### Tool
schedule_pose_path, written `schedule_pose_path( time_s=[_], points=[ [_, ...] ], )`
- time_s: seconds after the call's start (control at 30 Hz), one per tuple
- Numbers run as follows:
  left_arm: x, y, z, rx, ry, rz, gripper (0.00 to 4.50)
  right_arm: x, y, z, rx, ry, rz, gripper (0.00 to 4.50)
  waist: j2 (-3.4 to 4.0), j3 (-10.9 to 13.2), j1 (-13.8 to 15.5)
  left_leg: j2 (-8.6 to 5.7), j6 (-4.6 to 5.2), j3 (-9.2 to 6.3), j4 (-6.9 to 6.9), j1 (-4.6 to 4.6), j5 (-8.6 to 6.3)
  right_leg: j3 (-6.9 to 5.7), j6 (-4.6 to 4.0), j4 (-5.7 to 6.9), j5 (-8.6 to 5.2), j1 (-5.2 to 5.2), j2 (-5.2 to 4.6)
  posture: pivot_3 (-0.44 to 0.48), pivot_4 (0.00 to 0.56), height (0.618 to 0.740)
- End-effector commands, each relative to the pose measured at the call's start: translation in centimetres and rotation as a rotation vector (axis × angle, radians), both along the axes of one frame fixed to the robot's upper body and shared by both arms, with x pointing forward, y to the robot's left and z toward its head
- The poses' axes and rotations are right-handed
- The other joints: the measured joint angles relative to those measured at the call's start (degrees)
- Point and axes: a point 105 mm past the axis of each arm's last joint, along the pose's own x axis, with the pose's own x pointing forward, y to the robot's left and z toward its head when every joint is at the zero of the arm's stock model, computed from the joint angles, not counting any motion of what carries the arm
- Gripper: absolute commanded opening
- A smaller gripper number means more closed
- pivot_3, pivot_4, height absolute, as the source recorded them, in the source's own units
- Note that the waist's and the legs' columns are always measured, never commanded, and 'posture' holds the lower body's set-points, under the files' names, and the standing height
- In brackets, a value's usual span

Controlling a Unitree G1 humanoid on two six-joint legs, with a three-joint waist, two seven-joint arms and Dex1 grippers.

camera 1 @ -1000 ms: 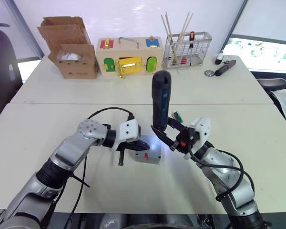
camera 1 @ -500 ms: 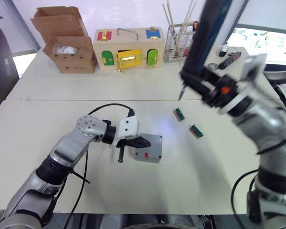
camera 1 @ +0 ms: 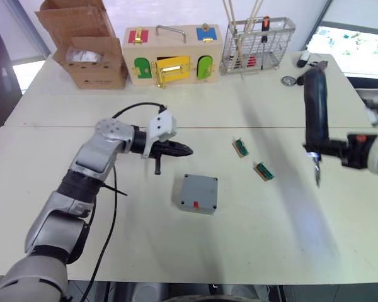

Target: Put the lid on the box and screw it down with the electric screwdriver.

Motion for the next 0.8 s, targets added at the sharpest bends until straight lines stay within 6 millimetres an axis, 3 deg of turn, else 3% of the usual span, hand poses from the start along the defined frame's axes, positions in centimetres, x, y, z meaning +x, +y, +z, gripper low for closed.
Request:
schedule_pose_path(
  time_s=[0.03,0.3,0.63,0.7,0.8],
  points=[
    [-2.9,-1.7,2.0,-0.037,-0.049,-0.151,0.0,-1.6,-0.9,0.3,-0.012,0.053,-0.007,1.75,-0.01,0.0,-0.24,0.01,0.0,0.0,0.02,0.01,0.0,0.0,0.01,0.01,0.0,0.01,0.01,0.0,0.15,0.74],
    [-6.6,-2.7,1.6,-0.02,0.001,-0.274,0.0,-2.9,-2.5,-4.8,0.015,0.237,-0.105,1.75,-0.02,0.04,-0.3,0.06,0.24,0.1,0.1,0.53,0.08,0.28,-0.03,0.56,0.05,0.14,0.21,0.0,0.15,0.74],
    [-6.4,-2.9,0.1,0.019,-0.009,-0.225,0.0,-1.7,-2.1,-6.9,0.059,0.299,-0.104,1.75,0.0,0.04,-0.33,0.04,0.25,0.14,0.09,0.73,0.09,0.33,-0.03,0.64,0.05,0.27,0.21,0.0,0.15,0.74],
    [-6.1,-2.7,-0.2,0.038,-0.03,-0.203,0.0,-1.6,-2.1,-7.2,0.042,0.305,-0.102,2.77,-0.04,0.04,-0.31,0.04,0.25,0.13,0.1,0.73,0.09,0.33,-0.03,0.64,0.05,0.28,0.21,0.0,0.15,0.74],
    [-5.5,-2.4,-0.3,0.047,-0.043,-0.172,0.0,-1.4,-2.2,-7.3,0.032,0.298,-0.101,3.72,-0.1,0.02,-0.29,0.04,0.25,0.13,0.15,0.76,0.09,0.33,-0.02,0.64,0.05,0.34,0.2,0.0,0.15,0.74]
  ],
)
